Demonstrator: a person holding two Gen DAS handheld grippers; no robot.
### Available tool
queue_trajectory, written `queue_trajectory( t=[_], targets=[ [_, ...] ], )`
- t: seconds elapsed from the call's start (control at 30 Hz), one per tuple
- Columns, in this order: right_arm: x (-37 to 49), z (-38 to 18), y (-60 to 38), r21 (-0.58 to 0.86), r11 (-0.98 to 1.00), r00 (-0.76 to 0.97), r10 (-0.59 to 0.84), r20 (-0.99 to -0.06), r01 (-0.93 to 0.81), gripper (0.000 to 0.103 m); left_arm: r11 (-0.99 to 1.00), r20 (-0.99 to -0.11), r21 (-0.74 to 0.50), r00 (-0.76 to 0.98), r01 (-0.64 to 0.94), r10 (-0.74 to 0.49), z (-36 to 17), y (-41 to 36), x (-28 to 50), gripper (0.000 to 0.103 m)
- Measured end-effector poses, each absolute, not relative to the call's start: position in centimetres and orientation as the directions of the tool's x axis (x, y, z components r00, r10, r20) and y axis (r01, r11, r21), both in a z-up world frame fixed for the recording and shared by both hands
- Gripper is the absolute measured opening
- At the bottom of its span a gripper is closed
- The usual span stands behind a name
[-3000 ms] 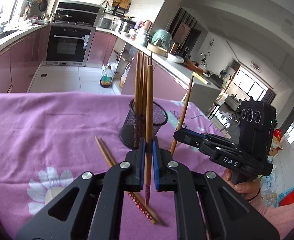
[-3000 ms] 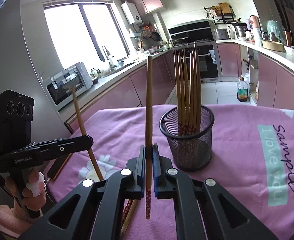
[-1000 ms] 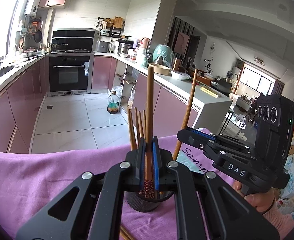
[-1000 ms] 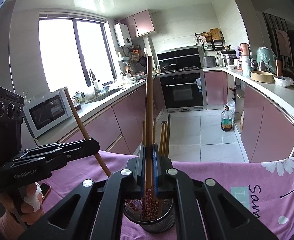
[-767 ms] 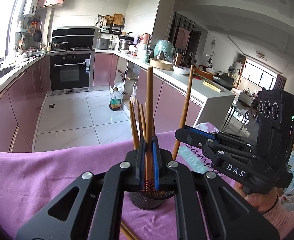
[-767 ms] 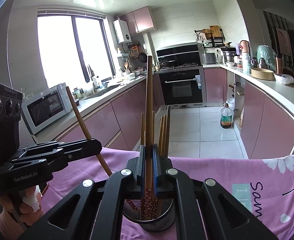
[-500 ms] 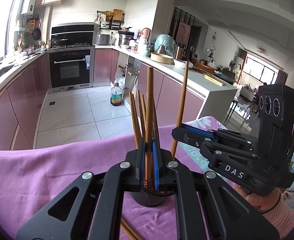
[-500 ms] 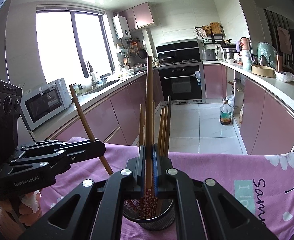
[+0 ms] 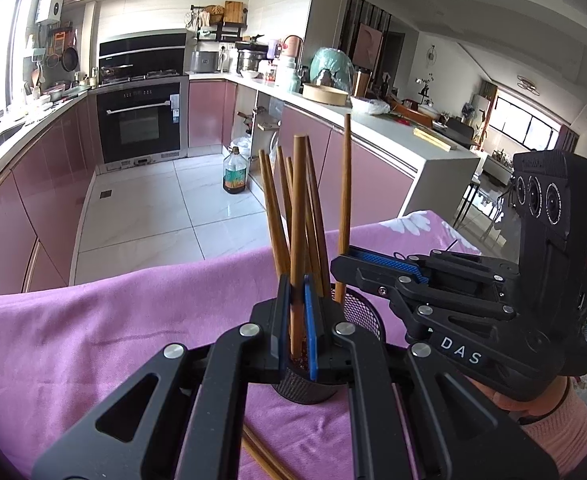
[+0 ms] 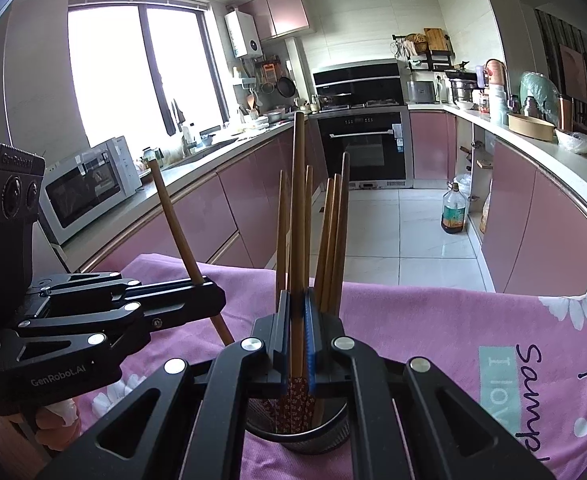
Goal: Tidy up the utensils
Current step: 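Open the left tool over the cup while the right tool releases its chopstick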
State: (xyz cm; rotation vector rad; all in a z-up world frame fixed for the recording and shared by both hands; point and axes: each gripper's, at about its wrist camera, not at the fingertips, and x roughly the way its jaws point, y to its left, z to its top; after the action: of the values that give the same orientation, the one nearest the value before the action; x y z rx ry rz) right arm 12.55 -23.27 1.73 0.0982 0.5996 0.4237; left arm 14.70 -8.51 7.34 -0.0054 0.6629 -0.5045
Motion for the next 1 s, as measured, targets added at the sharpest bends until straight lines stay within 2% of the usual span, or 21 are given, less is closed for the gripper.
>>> queue_trajectory(
  t=[0.83, 0.9, 1.0],
  targets=[
    [13.1, 0.7, -23.4, 0.234, 0.91, 0.73, 0.413, -0.545, -0.341, 0.008, 0.887, -0.598, -0.187, 0.668, 0.422, -0.444, 5.2, -7.9, 16.7, 0.008],
    [12.8, 0.6, -23.4, 0.23, 0.91, 0.731, 0.414, -0.542, -0.345, 0.008, 0.888, -0.591, -0.185, 0.675, 0.42, -0.442, 5.1, -7.7, 16.4, 0.011],
    [12.3, 0.8, -23.4, 0.229, 0.908, 0.733, 0.419, -0.536, -0.351, 0.009, 0.896, -0.58, -0.178, 0.692, 0.408, -0.43, 5.2, -7.5, 15.8, 0.022]
  ],
)
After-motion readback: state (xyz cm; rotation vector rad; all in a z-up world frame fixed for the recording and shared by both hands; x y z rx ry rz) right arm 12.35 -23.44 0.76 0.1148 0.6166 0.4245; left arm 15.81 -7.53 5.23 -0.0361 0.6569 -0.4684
